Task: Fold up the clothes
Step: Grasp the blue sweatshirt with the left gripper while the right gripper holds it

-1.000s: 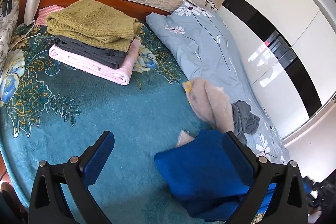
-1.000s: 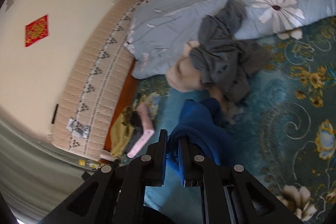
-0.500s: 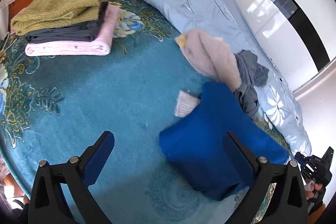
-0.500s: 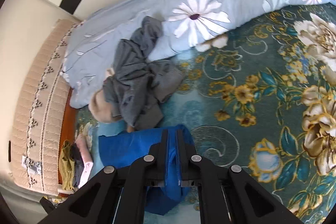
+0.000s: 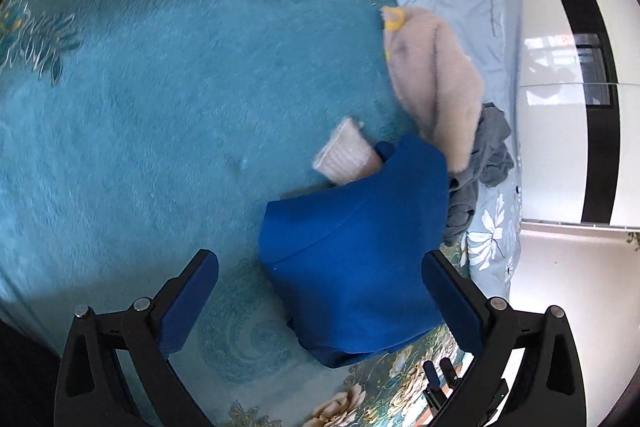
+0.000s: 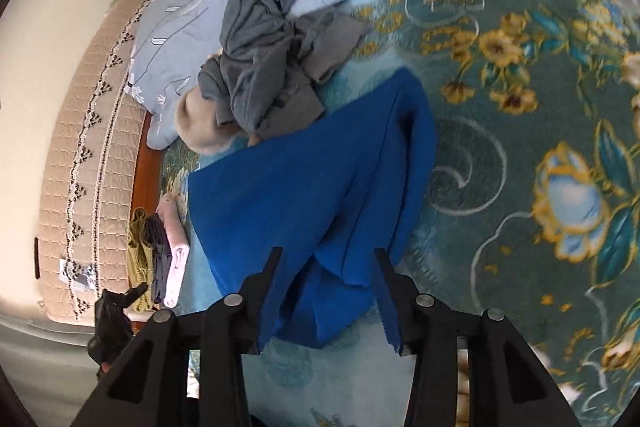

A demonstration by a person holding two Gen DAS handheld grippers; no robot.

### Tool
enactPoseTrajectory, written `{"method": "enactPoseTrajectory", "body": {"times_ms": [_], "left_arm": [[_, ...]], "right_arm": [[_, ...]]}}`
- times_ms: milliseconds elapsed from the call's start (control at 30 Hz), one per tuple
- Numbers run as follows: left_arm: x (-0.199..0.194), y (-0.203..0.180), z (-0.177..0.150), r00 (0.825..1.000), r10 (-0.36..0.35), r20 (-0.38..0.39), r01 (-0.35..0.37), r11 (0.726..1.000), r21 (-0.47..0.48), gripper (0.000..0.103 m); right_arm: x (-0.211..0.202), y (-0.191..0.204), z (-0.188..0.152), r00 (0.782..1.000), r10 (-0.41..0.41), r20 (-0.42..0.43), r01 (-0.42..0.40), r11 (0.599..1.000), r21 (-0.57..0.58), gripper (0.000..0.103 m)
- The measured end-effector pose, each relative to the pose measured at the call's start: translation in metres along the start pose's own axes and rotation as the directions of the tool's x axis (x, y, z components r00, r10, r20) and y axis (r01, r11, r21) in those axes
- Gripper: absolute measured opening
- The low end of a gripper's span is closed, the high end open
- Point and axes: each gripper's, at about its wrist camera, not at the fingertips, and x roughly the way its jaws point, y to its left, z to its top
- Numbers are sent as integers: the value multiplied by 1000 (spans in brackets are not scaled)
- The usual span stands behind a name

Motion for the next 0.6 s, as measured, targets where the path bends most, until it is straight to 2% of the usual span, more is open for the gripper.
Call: {"method": "enactPoseTrajectory", "body": {"times_ms": [133, 300, 367, 400, 433, 533, 600], "left_arm": [[21, 14, -14, 1000, -11, -17, 10, 999, -46, 98], [35, 27, -24, 1000, 4, -22, -5, 998, -64, 98], [42, 34, -27, 999, 5, -38, -9, 996, -93, 98], [45, 38, -29, 999, 6, -47, -11, 994, -108, 98], [48, 40, -29, 999, 0, -52, -6, 993, -122, 98], [57, 43, -28, 997, -44, -56, 34, 986, -162, 98], [63, 44, -27, 996, -73, -58, 61, 980, -189, 98]], "right_arm": [[40, -3, -10, 995, 95, -29, -92, 991, 94, 46], [78, -7, -18, 993, 111, -46, -99, 970, 220, 46], [84, -3, -20, 993, 106, -52, -90, 967, 238, 32], [86, -1, -20, 993, 105, -55, -89, 966, 245, 14], [85, 1, -19, 993, 110, -51, -94, 965, 246, 11], [78, 5, -12, 994, 101, -37, -90, 968, 236, 11], [74, 6, -10, 997, 63, -49, -51, 974, 219, 11]]}}
